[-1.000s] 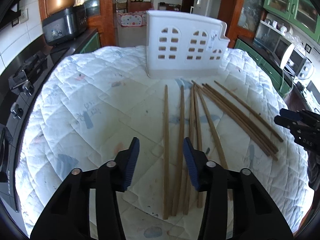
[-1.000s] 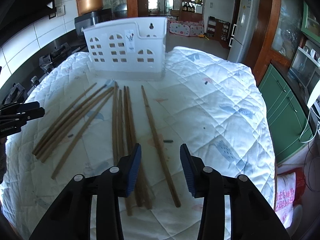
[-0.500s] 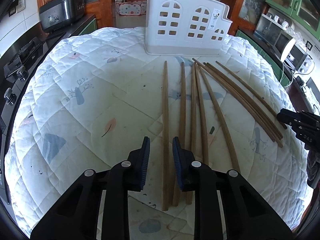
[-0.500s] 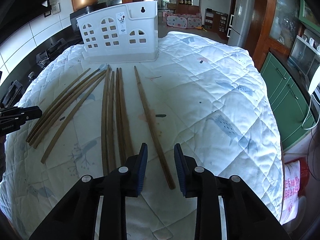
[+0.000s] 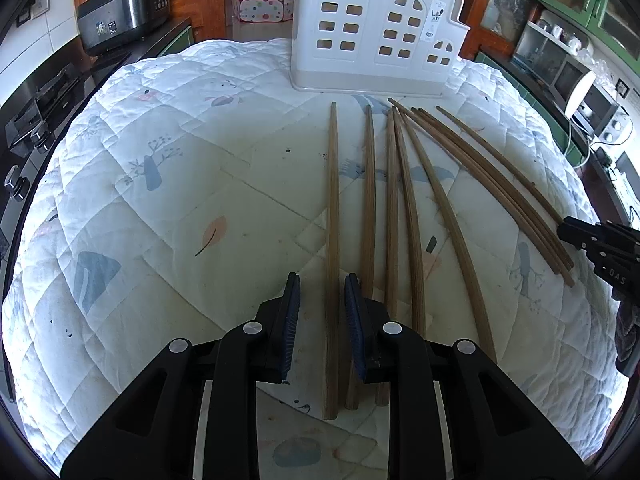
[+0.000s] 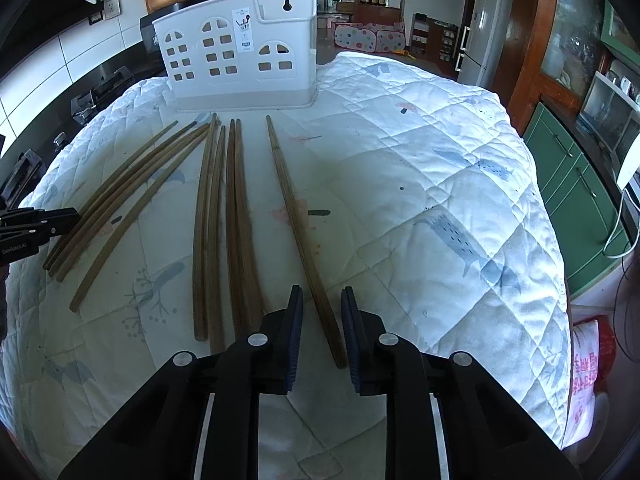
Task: Organize utensils
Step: 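Close the left gripper on a chopstick while the right gripper closes on another, then lift the held chopsticks off the cloth with both grippers, then carry both chopsticks upright over the white utensil holder with both grippers, then lower the chopsticks into the holder and open both grippers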
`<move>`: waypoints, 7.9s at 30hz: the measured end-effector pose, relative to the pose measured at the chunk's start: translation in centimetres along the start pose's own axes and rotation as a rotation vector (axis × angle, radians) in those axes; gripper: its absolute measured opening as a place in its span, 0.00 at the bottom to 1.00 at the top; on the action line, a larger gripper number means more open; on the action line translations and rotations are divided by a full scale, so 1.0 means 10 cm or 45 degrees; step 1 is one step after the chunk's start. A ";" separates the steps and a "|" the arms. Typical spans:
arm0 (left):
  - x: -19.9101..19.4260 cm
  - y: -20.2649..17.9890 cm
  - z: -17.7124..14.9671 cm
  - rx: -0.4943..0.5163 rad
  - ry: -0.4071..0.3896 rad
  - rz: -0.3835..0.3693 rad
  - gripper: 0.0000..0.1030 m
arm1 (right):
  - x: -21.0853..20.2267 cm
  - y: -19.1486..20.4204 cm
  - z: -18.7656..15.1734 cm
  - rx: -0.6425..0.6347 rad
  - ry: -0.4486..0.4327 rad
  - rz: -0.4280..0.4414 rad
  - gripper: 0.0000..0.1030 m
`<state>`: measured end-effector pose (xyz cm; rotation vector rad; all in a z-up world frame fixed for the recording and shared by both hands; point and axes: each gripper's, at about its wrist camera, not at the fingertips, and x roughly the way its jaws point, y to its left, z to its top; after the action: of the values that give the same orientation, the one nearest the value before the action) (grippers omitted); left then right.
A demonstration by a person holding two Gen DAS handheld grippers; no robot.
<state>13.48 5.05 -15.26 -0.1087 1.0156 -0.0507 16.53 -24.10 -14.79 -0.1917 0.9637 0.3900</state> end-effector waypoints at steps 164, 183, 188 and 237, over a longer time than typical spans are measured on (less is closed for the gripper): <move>-0.22 0.10 -0.32 0.022 -0.019 0.008 0.15 | -1.13 0.47 0.49 -0.004 -0.325 0.029 0.07; -0.68 0.04 0.01 0.029 -0.119 -0.022 0.05 | -1.21 0.41 0.53 0.000 -0.351 0.034 0.07; -0.82 0.01 0.25 0.026 -0.162 -0.065 0.05 | -1.32 0.38 0.70 -0.010 -0.368 0.045 0.07; -1.09 -0.30 2.37 0.701 0.346 0.125 0.05 | -1.14 0.22 3.01 0.007 -0.620 0.045 0.07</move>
<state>27.93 4.71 6.64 0.4615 1.2428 -0.2585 32.72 -14.90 11.54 -0.0680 0.4887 0.4407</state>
